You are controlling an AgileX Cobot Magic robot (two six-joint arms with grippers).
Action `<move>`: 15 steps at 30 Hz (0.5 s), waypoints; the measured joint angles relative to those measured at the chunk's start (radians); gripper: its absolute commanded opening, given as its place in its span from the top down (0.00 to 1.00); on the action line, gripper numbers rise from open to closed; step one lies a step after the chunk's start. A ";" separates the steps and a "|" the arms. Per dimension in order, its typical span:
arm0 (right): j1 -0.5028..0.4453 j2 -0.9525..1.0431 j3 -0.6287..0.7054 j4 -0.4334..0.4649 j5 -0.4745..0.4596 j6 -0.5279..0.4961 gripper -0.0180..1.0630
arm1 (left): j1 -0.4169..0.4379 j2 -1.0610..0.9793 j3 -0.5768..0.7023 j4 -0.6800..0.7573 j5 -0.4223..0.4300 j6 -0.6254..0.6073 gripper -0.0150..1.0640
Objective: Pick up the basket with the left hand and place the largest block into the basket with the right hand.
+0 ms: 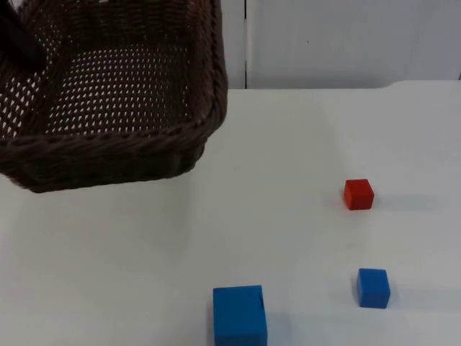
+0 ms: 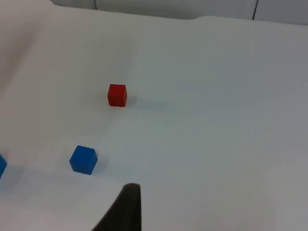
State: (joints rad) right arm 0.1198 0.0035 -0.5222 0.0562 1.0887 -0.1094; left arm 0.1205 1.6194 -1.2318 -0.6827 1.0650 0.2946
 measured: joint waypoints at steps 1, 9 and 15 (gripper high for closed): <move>0.000 0.000 0.000 0.017 0.000 -0.025 0.01 | 0.004 -0.003 0.003 0.000 0.005 0.004 0.99; 0.000 0.157 -0.009 0.164 0.001 -0.226 0.01 | 0.006 -0.008 0.014 0.014 0.020 0.008 0.99; 0.000 0.327 -0.034 0.302 -0.026 -0.334 0.01 | 0.006 -0.008 0.014 0.016 0.021 0.009 0.99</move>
State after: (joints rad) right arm 0.1198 0.3301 -0.5566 0.3580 1.0629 -0.4430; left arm 0.1268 1.6112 -1.2181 -0.6664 1.0864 0.3040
